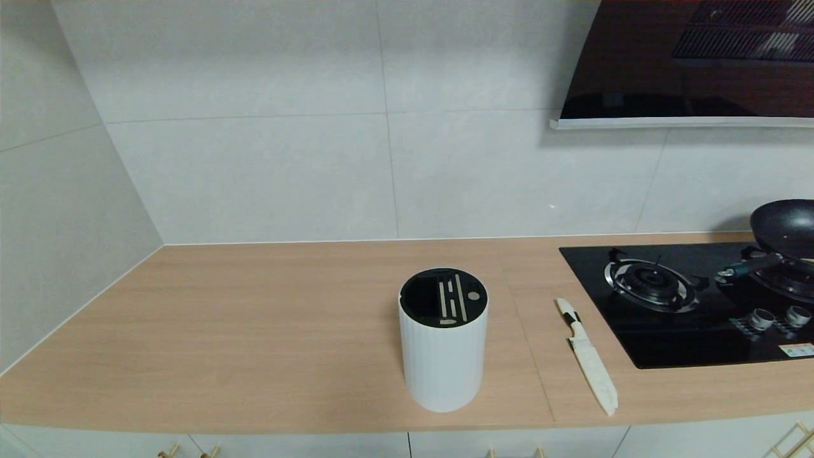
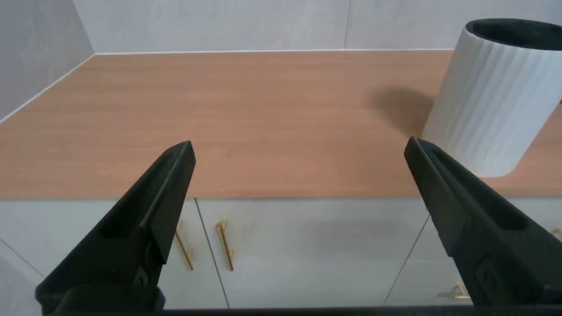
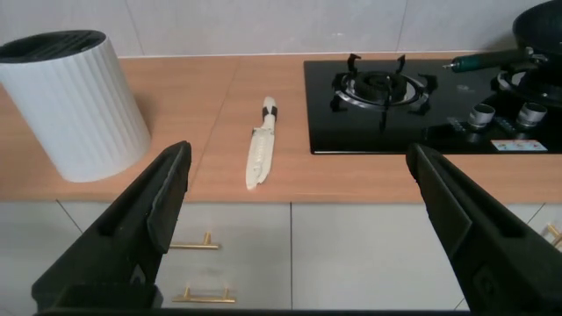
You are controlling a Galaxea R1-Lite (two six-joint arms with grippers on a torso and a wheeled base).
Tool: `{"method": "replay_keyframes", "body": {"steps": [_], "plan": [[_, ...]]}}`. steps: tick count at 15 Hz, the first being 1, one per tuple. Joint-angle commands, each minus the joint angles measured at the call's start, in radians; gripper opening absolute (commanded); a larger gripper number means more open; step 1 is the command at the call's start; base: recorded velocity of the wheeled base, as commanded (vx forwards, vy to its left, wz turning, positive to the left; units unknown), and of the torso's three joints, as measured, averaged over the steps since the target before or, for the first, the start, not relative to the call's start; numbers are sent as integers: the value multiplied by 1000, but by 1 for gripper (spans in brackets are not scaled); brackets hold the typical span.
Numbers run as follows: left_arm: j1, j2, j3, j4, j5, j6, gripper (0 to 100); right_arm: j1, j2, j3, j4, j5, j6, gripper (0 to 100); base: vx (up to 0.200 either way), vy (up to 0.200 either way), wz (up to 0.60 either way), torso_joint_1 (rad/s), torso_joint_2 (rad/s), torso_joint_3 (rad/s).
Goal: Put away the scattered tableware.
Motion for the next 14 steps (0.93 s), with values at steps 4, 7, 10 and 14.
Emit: {"method": "replay_keyframes", "body": {"steps": [4,7,10,14], "plan": [[0,0,0,0,0,-1,100,0,1,0,0,0,1,100,100,0,0,-2,-4,-1],[0,0,0,0,0,-1,100,0,1,0,0,2,0,100,0,0,0,0,0,0],[0,0,-1,0,0,-1,100,0,1,0,0,2,-2,100,0,0,0,0,0,0],[0,0,0,0,0,0,100,2,7,-48,-18,10,6,100,0,0,0,0,0,0]]}}
